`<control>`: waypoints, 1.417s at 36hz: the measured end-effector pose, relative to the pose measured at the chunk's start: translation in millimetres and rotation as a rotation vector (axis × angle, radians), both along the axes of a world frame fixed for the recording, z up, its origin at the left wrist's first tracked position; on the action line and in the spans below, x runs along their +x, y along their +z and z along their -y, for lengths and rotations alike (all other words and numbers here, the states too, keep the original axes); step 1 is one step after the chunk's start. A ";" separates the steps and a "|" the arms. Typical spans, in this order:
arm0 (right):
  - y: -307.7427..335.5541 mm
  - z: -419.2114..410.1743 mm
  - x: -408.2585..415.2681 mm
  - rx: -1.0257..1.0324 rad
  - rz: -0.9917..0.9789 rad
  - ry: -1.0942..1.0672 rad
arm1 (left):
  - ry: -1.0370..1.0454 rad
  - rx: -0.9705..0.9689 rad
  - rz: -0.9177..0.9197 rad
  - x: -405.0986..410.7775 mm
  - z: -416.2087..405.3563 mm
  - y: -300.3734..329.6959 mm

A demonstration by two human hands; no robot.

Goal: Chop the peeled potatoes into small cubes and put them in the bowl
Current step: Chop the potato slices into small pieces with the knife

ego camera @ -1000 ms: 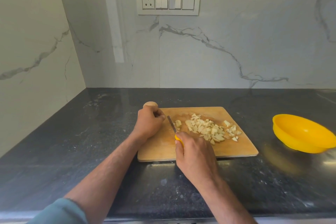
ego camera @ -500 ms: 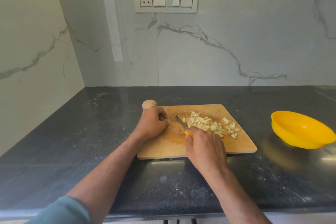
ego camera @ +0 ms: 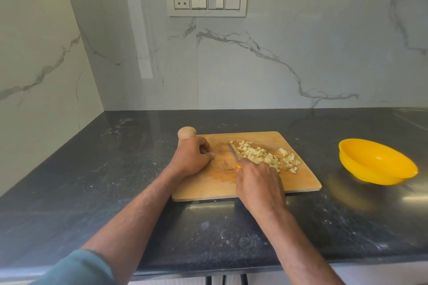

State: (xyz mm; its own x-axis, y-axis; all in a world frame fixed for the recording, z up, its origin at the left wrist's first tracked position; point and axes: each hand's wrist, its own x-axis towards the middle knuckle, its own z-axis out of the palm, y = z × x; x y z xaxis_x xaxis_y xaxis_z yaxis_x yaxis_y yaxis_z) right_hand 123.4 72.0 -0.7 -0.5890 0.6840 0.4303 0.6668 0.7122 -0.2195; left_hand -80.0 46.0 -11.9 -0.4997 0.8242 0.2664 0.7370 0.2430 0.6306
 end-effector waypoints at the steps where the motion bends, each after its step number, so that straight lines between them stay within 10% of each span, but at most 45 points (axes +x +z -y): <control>1: 0.3 -0.7 -0.1 -0.002 0.001 -0.001 | -0.001 -0.004 0.001 0.5 0.2 0.4; 51: 2.8 -25.6 1.7 0.056 -0.020 -0.050 | -0.029 -0.018 -0.033 0.2 -1.1 -0.4</control>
State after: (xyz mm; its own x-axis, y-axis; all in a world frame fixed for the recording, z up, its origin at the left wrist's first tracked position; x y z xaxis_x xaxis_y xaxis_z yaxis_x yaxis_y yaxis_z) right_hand 125.0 97.6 2.1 -0.5453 0.6872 0.4800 0.6978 0.6894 -0.1943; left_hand -79.8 47.0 -12.2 -0.4664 0.8431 0.2677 0.7646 0.2320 0.6013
